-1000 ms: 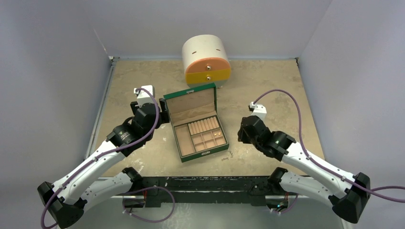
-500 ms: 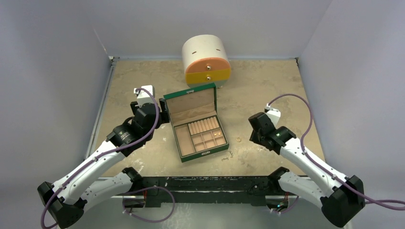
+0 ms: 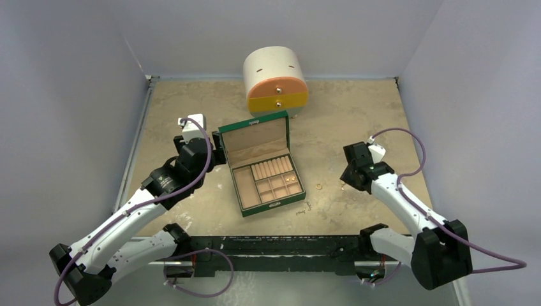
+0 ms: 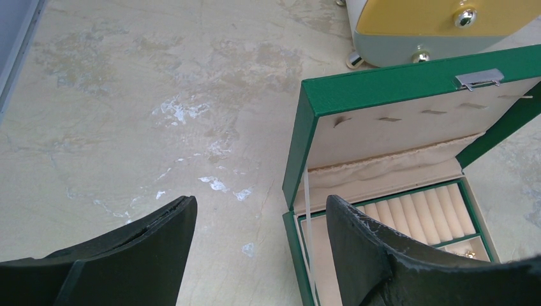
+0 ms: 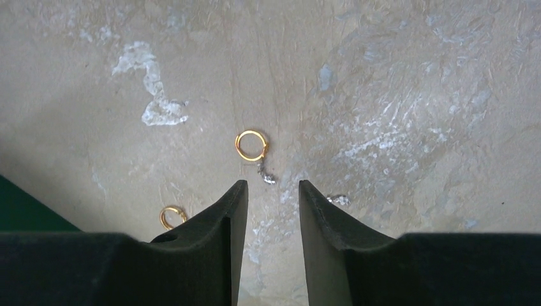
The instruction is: Organize the mixed jewelry
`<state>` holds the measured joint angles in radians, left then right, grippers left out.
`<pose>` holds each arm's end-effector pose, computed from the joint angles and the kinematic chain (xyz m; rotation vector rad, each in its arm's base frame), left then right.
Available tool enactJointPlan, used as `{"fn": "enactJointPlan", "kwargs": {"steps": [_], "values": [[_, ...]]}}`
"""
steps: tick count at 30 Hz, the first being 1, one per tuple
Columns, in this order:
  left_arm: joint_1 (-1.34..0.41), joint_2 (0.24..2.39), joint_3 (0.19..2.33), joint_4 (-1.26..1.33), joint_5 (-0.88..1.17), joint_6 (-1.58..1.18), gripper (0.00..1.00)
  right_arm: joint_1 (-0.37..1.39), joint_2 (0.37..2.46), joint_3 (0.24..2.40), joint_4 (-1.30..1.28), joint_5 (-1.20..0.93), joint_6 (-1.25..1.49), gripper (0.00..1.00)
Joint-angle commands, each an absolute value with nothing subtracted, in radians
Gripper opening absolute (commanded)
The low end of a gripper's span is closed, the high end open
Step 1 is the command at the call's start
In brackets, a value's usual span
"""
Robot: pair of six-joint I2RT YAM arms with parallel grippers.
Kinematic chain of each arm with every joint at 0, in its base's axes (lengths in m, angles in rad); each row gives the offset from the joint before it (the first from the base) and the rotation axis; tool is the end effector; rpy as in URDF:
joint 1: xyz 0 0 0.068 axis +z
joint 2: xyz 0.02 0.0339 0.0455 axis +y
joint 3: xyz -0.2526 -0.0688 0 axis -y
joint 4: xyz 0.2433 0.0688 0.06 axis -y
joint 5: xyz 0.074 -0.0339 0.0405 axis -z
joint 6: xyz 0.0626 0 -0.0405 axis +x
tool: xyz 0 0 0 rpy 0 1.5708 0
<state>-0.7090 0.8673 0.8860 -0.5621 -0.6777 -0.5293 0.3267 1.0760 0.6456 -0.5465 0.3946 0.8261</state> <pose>0.1803 -0.1029 0.3072 -0.2110 1.9750 -0.0787 0.2160 0.0478 0.1796 0.7468 2.3250 -0.0020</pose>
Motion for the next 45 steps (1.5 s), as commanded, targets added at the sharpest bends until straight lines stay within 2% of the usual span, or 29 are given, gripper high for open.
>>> {"fn": "enactJointPlan", "kwargs": {"steps": [1, 18, 39, 45], "values": [[-0.705, 0.853, 0.891, -0.522, -0.692, -0.506, 0.73, 0.280, 1.116, 0.643, -0.457, 0.373, 0.836, 0.37], [-0.705, 0.858, 0.892, -0.523, -0.699, -0.506, 0.73, 0.214, 1.275, 0.639, -0.382, 0.290, 0.894, 0.30], [-0.706, 0.862, 0.893, -0.523, -0.698, -0.505, 0.73, 0.209, 1.315, 0.626, -0.402, 0.302, 0.931, 0.22], [-0.705, 0.861, 0.892, -0.524, -0.698, -0.506, 0.73, 0.209, 1.326, 0.624, -0.396, 0.312, 0.935, 0.16]]}}
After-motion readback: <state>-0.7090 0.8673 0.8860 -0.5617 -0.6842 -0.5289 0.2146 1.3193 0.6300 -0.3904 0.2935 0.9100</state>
